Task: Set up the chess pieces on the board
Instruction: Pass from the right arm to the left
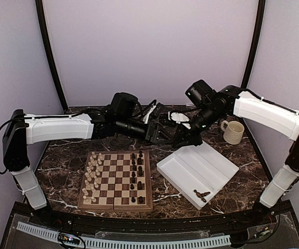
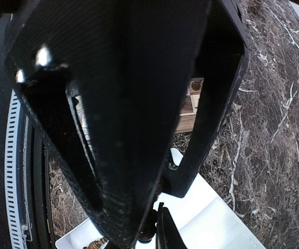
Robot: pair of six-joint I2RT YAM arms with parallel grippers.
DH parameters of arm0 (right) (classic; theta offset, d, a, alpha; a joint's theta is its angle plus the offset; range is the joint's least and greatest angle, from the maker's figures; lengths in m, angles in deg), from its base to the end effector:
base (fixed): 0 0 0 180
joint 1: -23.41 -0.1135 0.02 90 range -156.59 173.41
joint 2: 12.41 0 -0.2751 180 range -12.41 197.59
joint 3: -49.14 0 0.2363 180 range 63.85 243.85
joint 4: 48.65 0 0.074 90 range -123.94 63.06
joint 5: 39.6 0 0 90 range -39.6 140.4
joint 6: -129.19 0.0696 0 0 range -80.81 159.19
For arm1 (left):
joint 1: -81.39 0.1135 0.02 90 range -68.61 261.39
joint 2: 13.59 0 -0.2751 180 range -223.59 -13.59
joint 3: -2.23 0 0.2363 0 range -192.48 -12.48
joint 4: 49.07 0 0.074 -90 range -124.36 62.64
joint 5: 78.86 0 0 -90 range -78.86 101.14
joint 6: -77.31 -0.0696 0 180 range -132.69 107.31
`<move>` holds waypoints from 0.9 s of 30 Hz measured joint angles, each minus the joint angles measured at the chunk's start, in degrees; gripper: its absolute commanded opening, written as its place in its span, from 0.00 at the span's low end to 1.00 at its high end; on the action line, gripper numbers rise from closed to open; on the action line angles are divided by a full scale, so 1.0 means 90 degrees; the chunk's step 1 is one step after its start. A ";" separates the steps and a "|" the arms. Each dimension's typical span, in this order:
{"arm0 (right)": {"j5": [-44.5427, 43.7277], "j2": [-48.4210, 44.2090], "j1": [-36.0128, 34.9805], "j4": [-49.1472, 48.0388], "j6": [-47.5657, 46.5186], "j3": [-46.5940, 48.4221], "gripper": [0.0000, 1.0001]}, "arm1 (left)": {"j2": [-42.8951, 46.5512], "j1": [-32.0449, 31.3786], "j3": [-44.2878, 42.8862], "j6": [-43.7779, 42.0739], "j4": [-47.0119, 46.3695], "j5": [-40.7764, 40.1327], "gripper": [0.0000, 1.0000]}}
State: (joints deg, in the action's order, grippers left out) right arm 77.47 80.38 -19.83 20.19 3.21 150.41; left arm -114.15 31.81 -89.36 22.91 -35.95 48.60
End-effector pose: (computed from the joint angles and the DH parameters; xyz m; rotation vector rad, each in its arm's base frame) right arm 0.2219 0.2521 0.3049 -1.7719 1.8833 0.6632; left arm 0.2424 -0.3499 0.2985 0.7611 2.1082 -1.5412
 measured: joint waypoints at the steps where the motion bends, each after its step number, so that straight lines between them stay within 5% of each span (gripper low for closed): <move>1: 0.0005 0.0000 0.0000 -0.0002 0.0005 0.0000 0.00 | 0.0000 0.0012 0.0002 0.0002 -0.0002 0.0010 0.35; 4: 0.0010 0.0000 -0.0007 -0.0007 0.0007 0.0002 0.00 | -0.0019 0.0044 0.0017 0.0058 -0.0007 0.0075 0.27; 13: -0.0024 0.0000 -0.0022 -0.0010 0.0019 0.0002 0.00 | -0.0114 0.0095 0.0049 0.0121 -0.0061 0.0270 0.34; 24: -0.0124 0.0007 -0.0022 -0.0019 0.0092 0.0002 0.00 | -0.0216 0.0095 0.0051 0.0131 -0.0075 0.0432 0.22; 27: -0.0146 0.0024 -0.0022 -0.0022 0.0109 0.0002 0.10 | -0.0248 0.0100 0.0061 0.0138 -0.0100 0.0457 0.16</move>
State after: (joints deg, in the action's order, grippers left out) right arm 76.16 80.60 -20.03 19.99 4.19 150.43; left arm -116.37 32.71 -88.82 24.15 -36.84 52.70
